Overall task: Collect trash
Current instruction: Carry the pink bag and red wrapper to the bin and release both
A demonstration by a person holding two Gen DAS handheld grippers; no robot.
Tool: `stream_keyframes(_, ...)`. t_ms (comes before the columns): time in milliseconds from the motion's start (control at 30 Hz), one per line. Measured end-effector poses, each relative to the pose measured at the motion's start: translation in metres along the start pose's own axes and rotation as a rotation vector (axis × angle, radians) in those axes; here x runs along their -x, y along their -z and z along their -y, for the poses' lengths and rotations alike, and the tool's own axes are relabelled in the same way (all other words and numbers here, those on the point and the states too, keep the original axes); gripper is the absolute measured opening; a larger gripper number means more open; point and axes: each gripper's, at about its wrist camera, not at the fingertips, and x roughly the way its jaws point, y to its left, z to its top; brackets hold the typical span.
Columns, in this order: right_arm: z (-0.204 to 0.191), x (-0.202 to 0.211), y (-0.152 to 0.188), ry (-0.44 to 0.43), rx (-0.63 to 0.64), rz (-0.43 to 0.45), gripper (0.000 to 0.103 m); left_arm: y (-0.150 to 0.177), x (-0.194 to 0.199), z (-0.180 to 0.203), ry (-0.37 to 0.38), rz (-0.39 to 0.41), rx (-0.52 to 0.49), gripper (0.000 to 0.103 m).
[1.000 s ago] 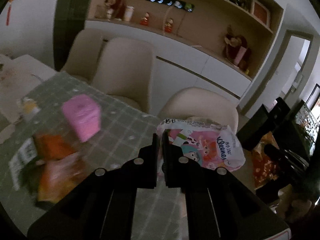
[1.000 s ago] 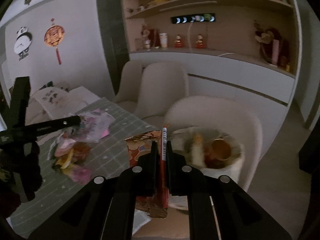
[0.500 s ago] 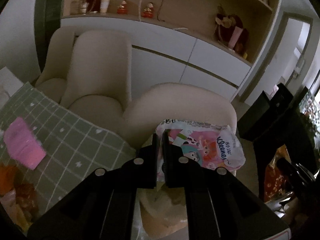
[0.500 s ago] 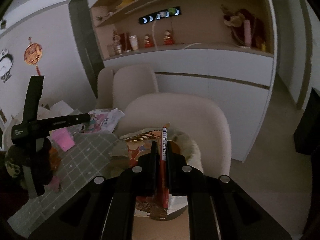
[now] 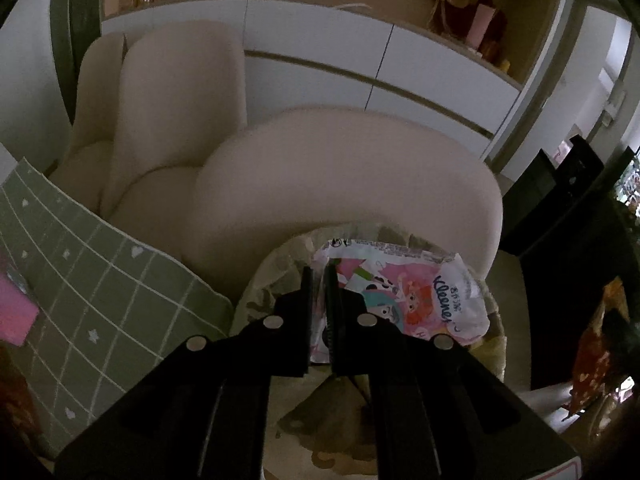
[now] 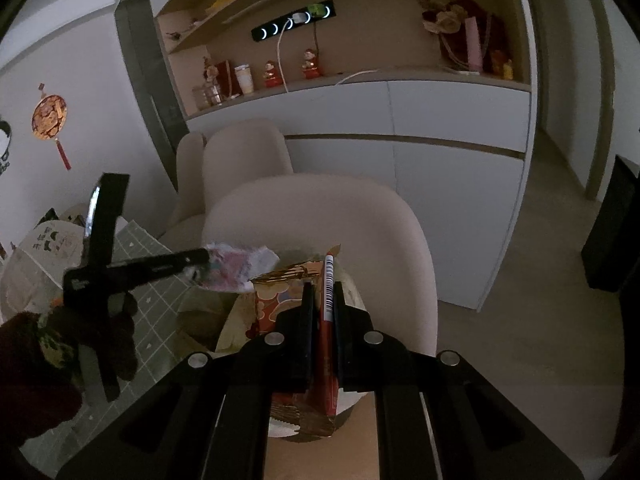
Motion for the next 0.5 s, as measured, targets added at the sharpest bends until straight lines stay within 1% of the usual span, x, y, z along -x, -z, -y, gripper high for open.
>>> stream_keyframes(33, 0.0, -0.002, -0.002, -0.003, 0.006, 0.0, 0.01, 0.002, -0.002, 0.0, 0.003, -0.008, 0.002, 0.018)
stream_keyframes(67, 0.0, -0.003, -0.002, -0.005, 0.009, -0.001, 0.01, 0.004, -0.003, 0.0, 0.003, -0.015, 0.003, 0.022)
stream_keyframes(133, 0.0, -0.006, -0.004, -0.012, 0.012, 0.0, 0.01, 0.007, -0.001, -0.001, 0.021, -0.015, 0.006, 0.034)
stream_keyframes(267, -0.001, -0.016, -0.012, -0.037, 0.009, -0.004, 0.01, 0.012, 0.013, -0.007, 0.028, 0.004, 0.042, 0.038)
stream_keyframes(367, -0.006, -0.029, -0.016, -0.067, 0.006, -0.013, 0.01, 0.016, 0.032, -0.02, 0.034, 0.024, 0.092, 0.04)
stream_keyframes(467, -0.014, -0.046, -0.018, -0.096, 0.004, -0.03, 0.01, 0.027, 0.056, -0.034, 0.038, 0.044, 0.136, 0.042)
stream_keyframes(500, -0.018, -0.053, -0.018, -0.103, 0.004, -0.034, 0.01, 0.032, 0.064, -0.039, 0.04, 0.052, 0.149, 0.044)
